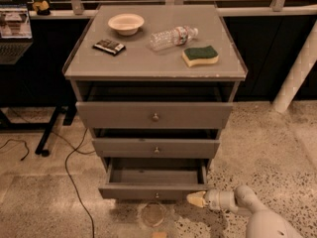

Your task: Close bottom drawer

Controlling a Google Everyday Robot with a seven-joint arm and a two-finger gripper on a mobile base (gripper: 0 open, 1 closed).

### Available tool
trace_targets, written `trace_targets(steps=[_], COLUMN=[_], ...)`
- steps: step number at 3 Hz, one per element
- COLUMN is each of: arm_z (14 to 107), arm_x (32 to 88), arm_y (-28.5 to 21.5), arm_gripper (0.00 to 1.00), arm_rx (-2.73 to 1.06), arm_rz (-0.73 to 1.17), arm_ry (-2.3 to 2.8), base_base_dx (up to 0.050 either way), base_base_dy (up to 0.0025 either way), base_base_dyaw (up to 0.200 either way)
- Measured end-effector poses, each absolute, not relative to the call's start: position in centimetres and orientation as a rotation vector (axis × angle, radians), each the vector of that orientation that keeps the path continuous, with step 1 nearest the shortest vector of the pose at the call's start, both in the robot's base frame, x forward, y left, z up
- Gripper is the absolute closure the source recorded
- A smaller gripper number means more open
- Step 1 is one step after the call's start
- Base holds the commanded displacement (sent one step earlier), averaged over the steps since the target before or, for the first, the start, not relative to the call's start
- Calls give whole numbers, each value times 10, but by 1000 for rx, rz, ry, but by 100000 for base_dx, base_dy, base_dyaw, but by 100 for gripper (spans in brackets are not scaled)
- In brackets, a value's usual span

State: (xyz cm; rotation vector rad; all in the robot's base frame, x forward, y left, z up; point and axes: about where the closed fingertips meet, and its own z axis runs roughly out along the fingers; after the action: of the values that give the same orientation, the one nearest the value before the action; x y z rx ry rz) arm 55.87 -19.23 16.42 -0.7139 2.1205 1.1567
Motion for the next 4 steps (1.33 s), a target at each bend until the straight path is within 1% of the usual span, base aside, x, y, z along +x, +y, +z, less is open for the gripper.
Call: trace_targets(steps=[2,3,4], arm_z=[174,175,185], arm_x=[597,597,623], arm_y=[-178,-178,-174], arm_gripper=[100,100,100], arm_rx=[-743,-743,-726], arm_rz=[1118,1118,1057], arm_ry=[2088,2088,2070], base_base_dx=[0,0,0], base_base_dy=[0,0,0], base_base_dyaw=[0,0,0])
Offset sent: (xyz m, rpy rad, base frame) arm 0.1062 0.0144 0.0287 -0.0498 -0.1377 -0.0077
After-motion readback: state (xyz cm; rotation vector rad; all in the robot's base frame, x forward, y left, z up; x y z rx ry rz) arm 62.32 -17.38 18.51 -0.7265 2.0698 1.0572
